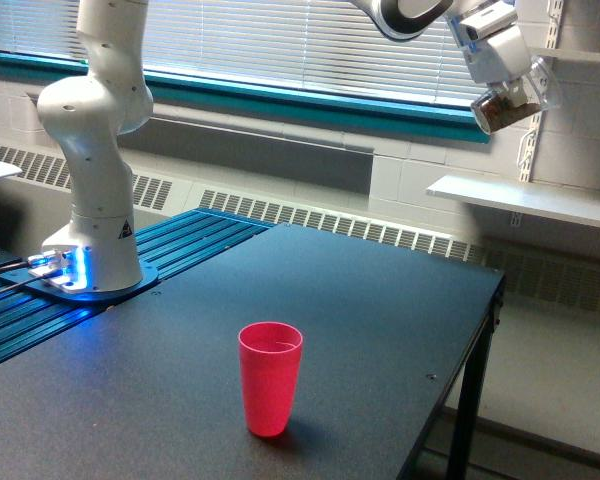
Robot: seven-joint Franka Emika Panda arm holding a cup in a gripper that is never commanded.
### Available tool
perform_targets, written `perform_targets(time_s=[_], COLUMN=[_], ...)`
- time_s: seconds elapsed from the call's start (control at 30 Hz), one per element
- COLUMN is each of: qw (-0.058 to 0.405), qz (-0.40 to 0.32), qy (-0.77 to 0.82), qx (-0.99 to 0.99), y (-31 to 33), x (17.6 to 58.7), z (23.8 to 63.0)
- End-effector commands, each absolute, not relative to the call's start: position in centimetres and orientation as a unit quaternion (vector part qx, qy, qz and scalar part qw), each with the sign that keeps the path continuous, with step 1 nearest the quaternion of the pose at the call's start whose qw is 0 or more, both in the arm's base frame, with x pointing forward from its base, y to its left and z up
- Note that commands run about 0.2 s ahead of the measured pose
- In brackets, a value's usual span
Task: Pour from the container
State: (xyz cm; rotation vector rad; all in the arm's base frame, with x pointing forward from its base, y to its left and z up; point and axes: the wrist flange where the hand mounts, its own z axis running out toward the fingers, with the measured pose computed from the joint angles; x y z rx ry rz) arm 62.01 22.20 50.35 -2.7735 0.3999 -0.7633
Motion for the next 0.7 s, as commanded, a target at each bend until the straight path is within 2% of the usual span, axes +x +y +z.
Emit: perform_targets(time_s=[0.03,0.37,0.7], qw=[0.131,0.129,0.119], qz=[-0.265,-0.268,-0.266], qy=[0.112,0.124,0.176], qx=[-0.949,-0.947,-0.940], y=[26.4,25.8,22.6], x=[60.2,60.7,61.7], z=[51.6,51.4,50.7])
